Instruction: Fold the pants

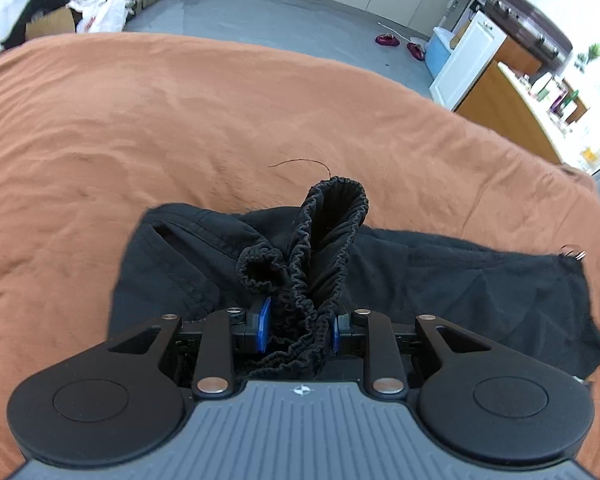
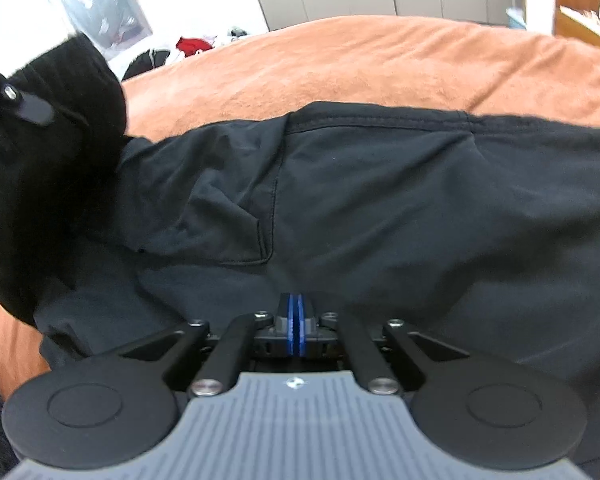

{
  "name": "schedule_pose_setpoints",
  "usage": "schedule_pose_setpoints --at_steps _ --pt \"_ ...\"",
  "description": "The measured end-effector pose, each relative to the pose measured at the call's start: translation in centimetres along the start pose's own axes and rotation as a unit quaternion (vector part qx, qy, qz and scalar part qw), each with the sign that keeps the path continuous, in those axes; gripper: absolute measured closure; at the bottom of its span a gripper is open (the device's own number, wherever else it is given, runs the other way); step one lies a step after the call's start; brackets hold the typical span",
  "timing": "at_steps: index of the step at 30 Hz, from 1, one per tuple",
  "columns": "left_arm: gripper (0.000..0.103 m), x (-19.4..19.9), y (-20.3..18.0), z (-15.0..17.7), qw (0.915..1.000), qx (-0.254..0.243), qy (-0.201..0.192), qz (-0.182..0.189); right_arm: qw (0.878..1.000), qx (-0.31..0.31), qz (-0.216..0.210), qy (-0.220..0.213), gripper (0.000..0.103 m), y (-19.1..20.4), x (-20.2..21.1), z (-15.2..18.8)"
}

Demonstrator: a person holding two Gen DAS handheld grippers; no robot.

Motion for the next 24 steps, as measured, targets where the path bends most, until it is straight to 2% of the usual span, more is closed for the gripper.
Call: schedule_pose_setpoints --at_steps 4,7,10,13,16,17,18,19,20,24 --pt "0.071 -2.8 -1.8 2.9 0.9977 -0.043 -0.029 -0.044 1.0 -0.02 -0.01 -0.006 0.103 -0.5 0.2 0.4" --pt "0.07 -4.8 -2.6 4.8 0.9943 -0.071 -0.037 -0.07 1.0 -0.01 -0.011 -0.008 0.103 -0.3 0.5 0.5" --pt "0.068 -6.2 -2.9 6.1 0.9912 -0.09 -0.043 -0.087 1.0 -0.015 -0.015 -0.008 0.103 -0.4 0.5 0.5" --pt "0.067 -7.7 -3.2 7.4 0.9844 -0.133 -0.051 -0.103 0.999 -0.033 -0.023 -0.007 0.103 -0.7 0.4 0.7" --pt "0.06 -8.9 -4.0 8.8 0.9713 -0.186 -0.079 -0.126 0.999 -0.041 -0.029 -0.007 0.103 -1.0 0.2 0.7" --pt "0.054 -9.3 -4.3 9.4 0.9661 -0.199 -0.09 -0.137 0.999 -0.042 -0.03 -0.007 0.103 -1.0 0.1 0.7" --pt "0.04 -9.5 -4.7 9.9 0.9625 -0.208 -0.097 -0.144 0.999 -0.041 -0.03 -0.008 0.103 -1.0 0.1 0.7" --pt "0.034 -9.8 -5.2 10.3 0.9594 -0.216 -0.1 -0.151 0.999 -0.039 -0.031 -0.008 0.103 -1.1 0.1 0.7" --pt "0.031 -10.0 -5.4 10.5 0.9575 -0.217 -0.105 -0.158 0.999 -0.038 -0.032 -0.009 0.103 -1.1 0.1 0.7" --pt "0.023 -9.1 -5.7 10.1 0.9619 -0.194 -0.119 -0.151 0.997 -0.068 -0.047 -0.012 0.103 -1.8 0.0 0.8"
Point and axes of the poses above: each gripper's, at about its wrist camera, not at the fingertips, and x roughly against the way its jaws point, y to its left, z to its underside, the point moved 9 cm from there along -x, roughly the way its jaws point, and after that the axes turned 15 degrees about x, right-handed, at the moved point
